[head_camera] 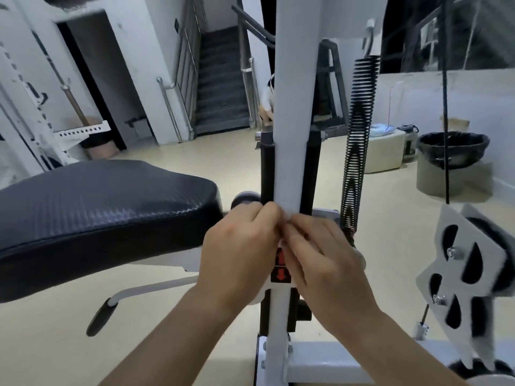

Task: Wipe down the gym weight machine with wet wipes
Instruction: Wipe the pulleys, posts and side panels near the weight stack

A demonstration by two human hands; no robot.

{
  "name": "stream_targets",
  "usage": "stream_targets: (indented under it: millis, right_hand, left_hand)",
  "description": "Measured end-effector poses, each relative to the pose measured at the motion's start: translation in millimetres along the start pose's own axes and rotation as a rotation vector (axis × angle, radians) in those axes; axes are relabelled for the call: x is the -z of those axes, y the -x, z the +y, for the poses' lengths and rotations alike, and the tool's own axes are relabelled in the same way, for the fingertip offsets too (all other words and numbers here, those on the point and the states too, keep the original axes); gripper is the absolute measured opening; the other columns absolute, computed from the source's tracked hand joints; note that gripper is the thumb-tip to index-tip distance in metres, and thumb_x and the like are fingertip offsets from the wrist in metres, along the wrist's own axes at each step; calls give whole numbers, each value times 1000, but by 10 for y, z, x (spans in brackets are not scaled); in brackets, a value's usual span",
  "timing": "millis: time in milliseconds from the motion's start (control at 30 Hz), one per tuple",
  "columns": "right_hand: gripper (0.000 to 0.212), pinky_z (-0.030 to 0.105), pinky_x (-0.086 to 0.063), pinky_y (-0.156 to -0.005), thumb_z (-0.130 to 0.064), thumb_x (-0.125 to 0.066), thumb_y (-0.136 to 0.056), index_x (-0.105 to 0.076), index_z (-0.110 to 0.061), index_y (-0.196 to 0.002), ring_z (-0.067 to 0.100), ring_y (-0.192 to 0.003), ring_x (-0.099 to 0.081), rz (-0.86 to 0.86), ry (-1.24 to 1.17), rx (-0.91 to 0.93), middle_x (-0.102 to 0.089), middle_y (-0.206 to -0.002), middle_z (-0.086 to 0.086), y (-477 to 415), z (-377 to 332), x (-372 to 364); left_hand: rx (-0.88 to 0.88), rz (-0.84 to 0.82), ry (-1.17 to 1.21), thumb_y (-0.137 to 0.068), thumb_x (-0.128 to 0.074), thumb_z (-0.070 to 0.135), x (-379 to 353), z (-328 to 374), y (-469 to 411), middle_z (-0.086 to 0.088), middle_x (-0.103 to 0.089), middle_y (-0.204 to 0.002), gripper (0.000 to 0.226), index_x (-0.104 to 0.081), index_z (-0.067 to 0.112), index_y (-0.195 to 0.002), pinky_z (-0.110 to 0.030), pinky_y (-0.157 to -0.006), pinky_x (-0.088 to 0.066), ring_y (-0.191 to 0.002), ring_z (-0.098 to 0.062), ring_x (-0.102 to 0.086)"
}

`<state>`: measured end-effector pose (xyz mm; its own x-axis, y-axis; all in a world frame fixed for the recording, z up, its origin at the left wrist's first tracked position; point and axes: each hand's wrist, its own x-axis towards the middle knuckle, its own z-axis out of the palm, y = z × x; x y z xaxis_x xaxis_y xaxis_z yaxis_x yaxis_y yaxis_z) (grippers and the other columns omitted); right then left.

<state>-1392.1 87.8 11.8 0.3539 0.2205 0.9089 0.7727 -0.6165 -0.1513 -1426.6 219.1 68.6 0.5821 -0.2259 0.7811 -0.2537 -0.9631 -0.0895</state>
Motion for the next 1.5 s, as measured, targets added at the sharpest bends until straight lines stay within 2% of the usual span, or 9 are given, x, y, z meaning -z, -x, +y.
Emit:
stream_targets:
  millis: [233, 433, 633, 800, 867, 1000, 1167, 1267, 1500]
  right_hand:
    - [23, 30, -53, -72, -18, -58, -95, -75, -3, -98, 26, -85, -62, 248, 45, 62, -70, -93, 10, -832, 64, 232]
    - [21, 38, -46, -61, -19, -60, -96, -75, -10, -84, 24, -74, -57, 197, 115, 59, -66, -80, 3, -657, 15, 144]
    - [11, 34, -45, -66, -6, -71, -80, -76, -13, -86, 23, -75, -51, 465, 126, 64, -59, -74, 4, -1615, 107, 442]
    - [13, 35, -49, -58, -1, -72, -79, -74, -8, -89, 22, -70, -49, 288, 161, 46, -53, -72, 5, -1163, 36, 361]
    - [24, 35, -51, -57, 2, -82, -69, -73, -10, -89, 22, -72, -52, 172, 163, 102, -56, -75, 4, -1252, 63, 470]
    - [20, 38, -55, -61, 0, -79, -75, -76, -9, -93, 25, -75, -58, 293, 78, 40, -60, -78, 7, -2138, -3, 772]
    - [23, 37, -51, -55, -12, -53, -87, -73, -5, -98, 22, -70, -53, 319, 47, -2, -55, -78, 7, -1756, -5, 603]
    - [14, 30, -51, -66, -8, -60, -88, -72, -4, -93, 22, -78, -56, 237, 86, 138, -60, -86, 8, -1572, 114, 579]
    - [42, 28, -51, -82, -34, -44, -100, -70, -3, -113, 24, -90, -60, 384, -54, 125, -66, -98, 11, -2226, 238, 794]
  left_hand:
    - [98, -40, 164, -83, -54, 16, 338, 56, -272, 6, -62, -107, 52, -55, 16, -135, -10, -83, -42, -92, -4, -52]
    - [-15, -80, 36, -91, -55, 22, 433, -45, -465, 7, -60, -83, 18, -73, 20, -92, -13, -62, -46, -74, -8, -53]
    - [-149, 101, -32, -86, -53, 23, 664, -158, -1015, 0, -63, -97, 39, -64, 10, -121, -27, -60, -49, -82, -19, -58]
    - [-239, -24, -99, -76, -76, 24, 608, -173, -1082, 5, -57, -73, 7, -71, 19, -75, -28, -46, -49, -62, -16, -56]
    - [-222, -77, -58, -65, -86, 19, 595, -240, -1039, 5, -56, -74, 25, -68, 20, -82, -30, -42, -48, -60, -17, -56]
    - [-115, 185, 104, -78, -74, 6, 880, -260, -1574, 1, -66, -85, 30, -69, 17, -105, -27, -57, -47, -64, -20, -61]
    - [-224, 107, 53, -88, -57, 23, 891, -107, -1550, 3, -60, -77, 13, -68, 17, -89, -31, -53, -49, -63, -19, -58]
    - [-255, 27, 32, -86, -61, 27, 842, -192, -1315, 7, -58, -73, 7, -65, 22, -90, -32, -44, -47, -57, -17, -56]
    - [-247, 238, 120, -90, -62, 20, 1076, -88, -1969, 5, -67, -84, 11, -70, 20, -97, -33, -61, -56, -67, -14, -63]
